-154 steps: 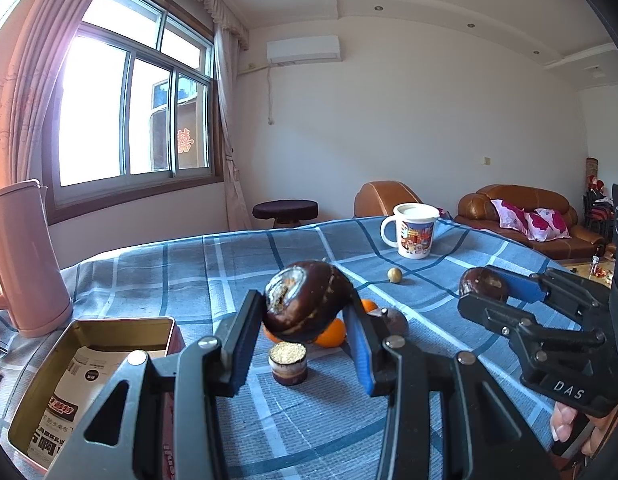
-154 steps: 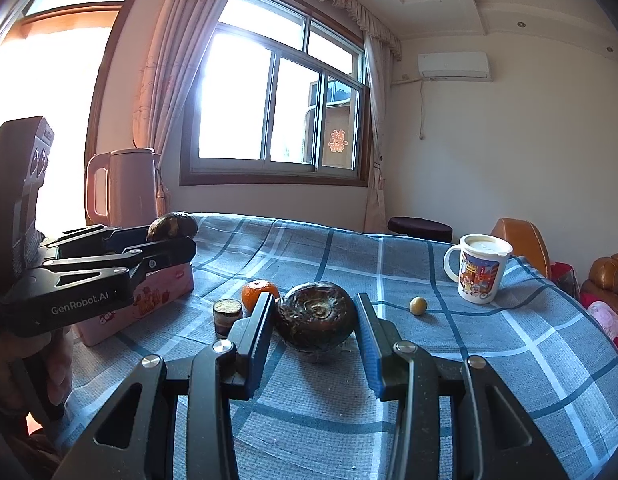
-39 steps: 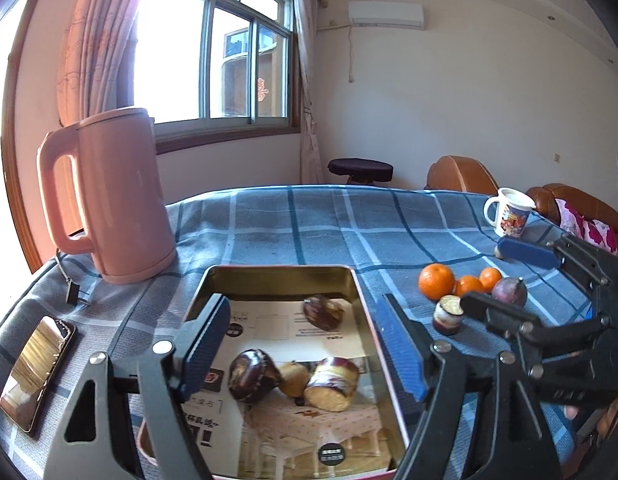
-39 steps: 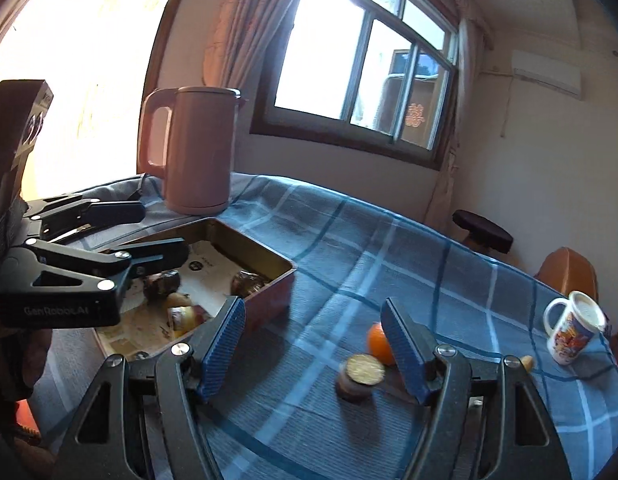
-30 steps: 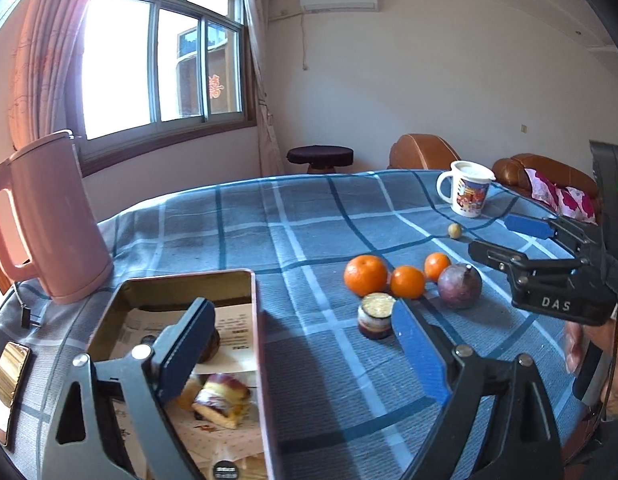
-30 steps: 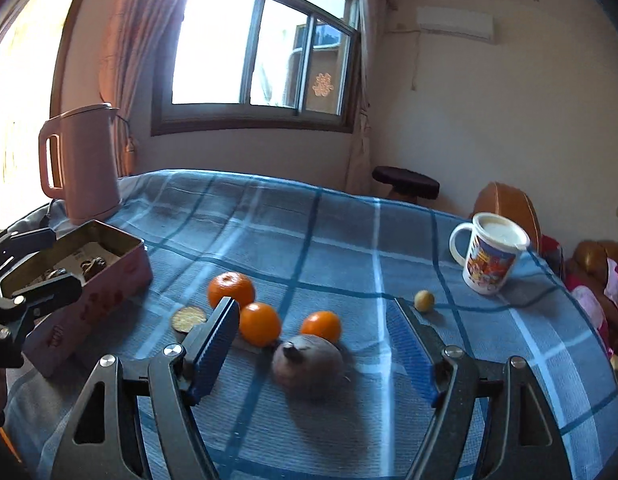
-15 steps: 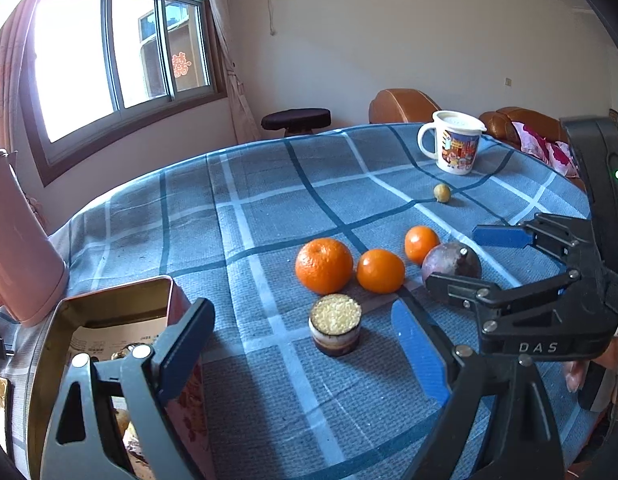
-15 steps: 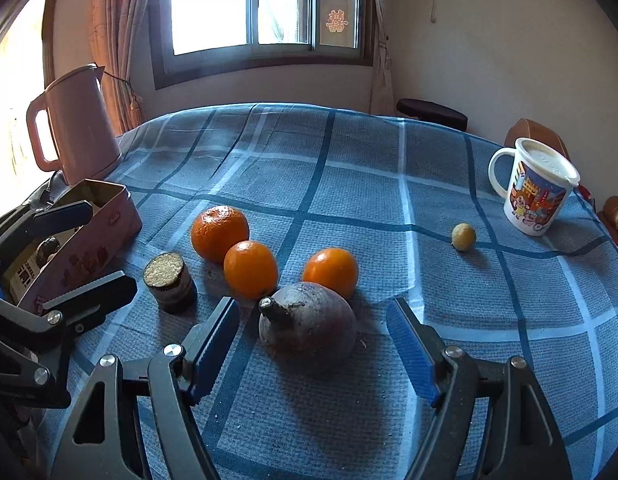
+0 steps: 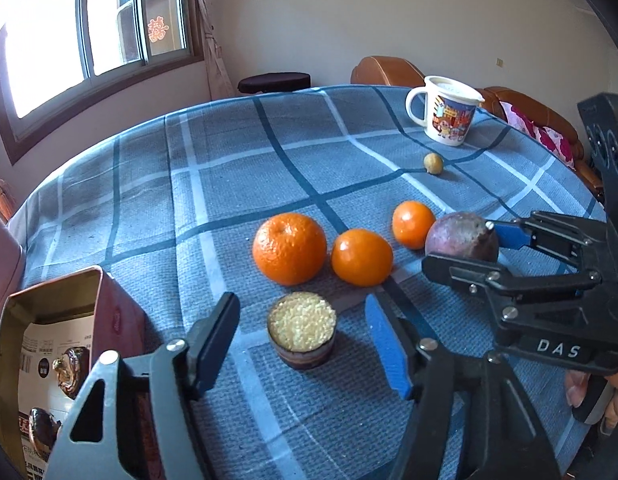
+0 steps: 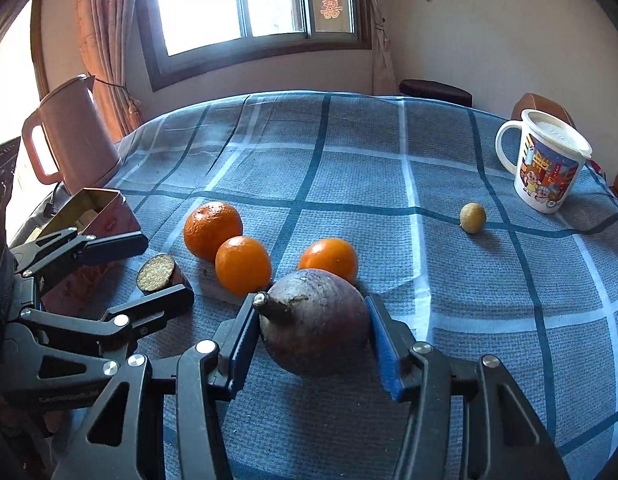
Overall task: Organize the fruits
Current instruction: 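Grasp the grain jar with the left tool while the right tool grasps the purple fruit, then lift the grain jar with the left tool while the right tool lifts the purple fruit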
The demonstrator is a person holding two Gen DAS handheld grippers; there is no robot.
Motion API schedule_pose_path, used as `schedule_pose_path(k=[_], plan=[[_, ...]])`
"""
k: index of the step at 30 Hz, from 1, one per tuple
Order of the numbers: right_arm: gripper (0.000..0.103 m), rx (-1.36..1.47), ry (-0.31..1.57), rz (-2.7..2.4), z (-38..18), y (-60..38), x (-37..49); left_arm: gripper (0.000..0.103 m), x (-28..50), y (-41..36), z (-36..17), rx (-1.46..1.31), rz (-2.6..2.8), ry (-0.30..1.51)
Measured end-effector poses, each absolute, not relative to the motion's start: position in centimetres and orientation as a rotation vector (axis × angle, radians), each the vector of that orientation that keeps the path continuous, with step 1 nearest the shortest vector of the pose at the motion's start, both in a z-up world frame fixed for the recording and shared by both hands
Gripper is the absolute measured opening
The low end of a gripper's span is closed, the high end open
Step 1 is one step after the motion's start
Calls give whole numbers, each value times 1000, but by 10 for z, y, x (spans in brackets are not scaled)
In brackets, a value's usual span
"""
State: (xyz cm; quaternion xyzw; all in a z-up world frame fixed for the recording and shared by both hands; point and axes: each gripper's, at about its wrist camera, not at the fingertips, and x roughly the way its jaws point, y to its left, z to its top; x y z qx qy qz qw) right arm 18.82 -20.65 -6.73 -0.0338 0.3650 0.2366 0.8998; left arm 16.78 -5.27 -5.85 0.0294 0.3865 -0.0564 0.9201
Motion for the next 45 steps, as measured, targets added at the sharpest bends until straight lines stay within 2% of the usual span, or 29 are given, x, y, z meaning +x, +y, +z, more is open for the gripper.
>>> schedule_pose_path(k=[2,4,45], plan=[[54,-51,746,484,-66,-210,188,46,172,-54,-62,58,-125,825],[54,-44,744,485,-65,-211,188,37,173,-54,-64,55,-123,835],[54,-35,567,507,-46,-217,163,37,142,-44,-36,19,-131,611]])
